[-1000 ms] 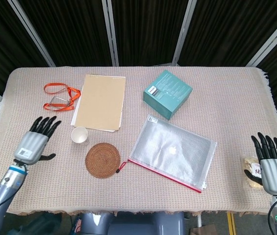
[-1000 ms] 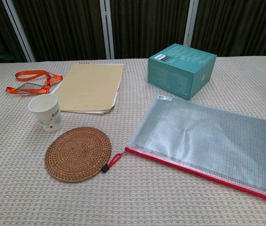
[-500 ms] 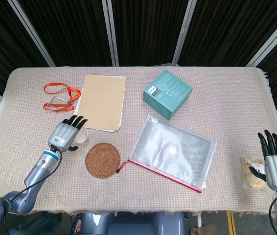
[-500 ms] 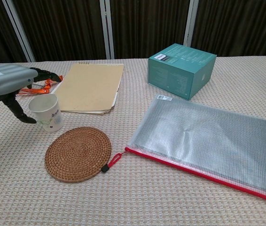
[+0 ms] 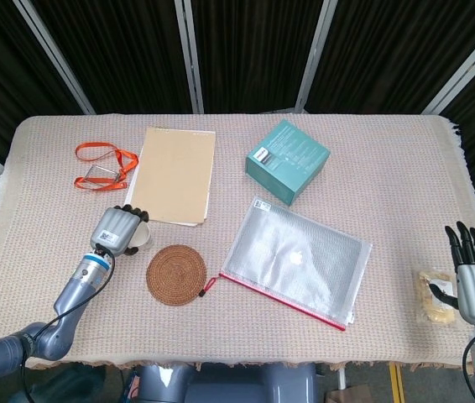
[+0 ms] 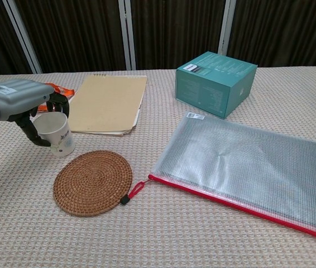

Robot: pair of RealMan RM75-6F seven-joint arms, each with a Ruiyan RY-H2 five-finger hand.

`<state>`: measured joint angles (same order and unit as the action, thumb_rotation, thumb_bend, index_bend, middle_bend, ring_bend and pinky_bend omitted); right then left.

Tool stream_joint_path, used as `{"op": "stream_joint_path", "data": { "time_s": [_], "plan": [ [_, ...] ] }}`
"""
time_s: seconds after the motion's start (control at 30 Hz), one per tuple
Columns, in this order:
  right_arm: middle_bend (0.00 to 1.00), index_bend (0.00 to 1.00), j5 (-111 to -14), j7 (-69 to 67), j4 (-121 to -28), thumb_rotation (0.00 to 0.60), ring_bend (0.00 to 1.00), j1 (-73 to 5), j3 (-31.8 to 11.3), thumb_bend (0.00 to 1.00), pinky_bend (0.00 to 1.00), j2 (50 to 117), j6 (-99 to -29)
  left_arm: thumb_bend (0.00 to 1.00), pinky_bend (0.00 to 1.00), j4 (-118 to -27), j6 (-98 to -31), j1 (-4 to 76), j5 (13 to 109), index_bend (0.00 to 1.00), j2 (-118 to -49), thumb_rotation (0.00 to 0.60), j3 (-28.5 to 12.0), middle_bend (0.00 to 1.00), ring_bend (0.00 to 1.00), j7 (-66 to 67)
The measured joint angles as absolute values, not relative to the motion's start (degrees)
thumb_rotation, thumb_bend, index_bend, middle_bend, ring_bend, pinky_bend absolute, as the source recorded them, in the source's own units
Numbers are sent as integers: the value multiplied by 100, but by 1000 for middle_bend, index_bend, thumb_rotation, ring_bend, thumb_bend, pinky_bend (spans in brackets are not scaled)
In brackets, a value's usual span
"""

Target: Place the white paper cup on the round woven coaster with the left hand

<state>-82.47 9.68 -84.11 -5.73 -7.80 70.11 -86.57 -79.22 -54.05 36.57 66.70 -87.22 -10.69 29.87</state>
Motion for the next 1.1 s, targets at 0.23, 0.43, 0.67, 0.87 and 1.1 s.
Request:
{"op": "stream_joint_path", "data": {
  "time_s": [0.23, 0.43, 0.67, 0.87, 1.1],
  "plan": [
    [0, 0, -8228, 952, -8414, 600, 0, -575, -781, 0, 0, 7009, -8645, 151, 469, -8207, -5524, 3640, 6719, 394, -8561, 600, -1111, 417, 337, 2786],
    [0, 0, -8221, 928, -8433, 600, 0, -577, -779, 0, 0, 6996, -8639, 147, 469, -8913, -5710, 3578, 6934, 394, -8208, 600, -1141, 417, 337, 2524],
    [0, 0, -8194, 876, -8442, 600, 0, -583, -780, 0, 0, 6973, -8612, 147, 469, -9925, -5584, 3596, 7102, 394, -7779, 600, -911, 417, 336, 2498],
    [0, 0, -8170, 825, -8444, 600, 0, -579, -787, 0, 0, 6941, -8606, 141, 467, -9967, -5451, 3709, 7033, 394, -8012, 600, -670, 415, 336, 2838],
    [0, 0, -8141, 757, -8449, 600, 0, -566, -803, 0, 0, 6902, -8614, 122, 465, -9807, -5461, 3813, 6779, 390, -8355, 600, -591, 407, 333, 3144]
  ]
}}
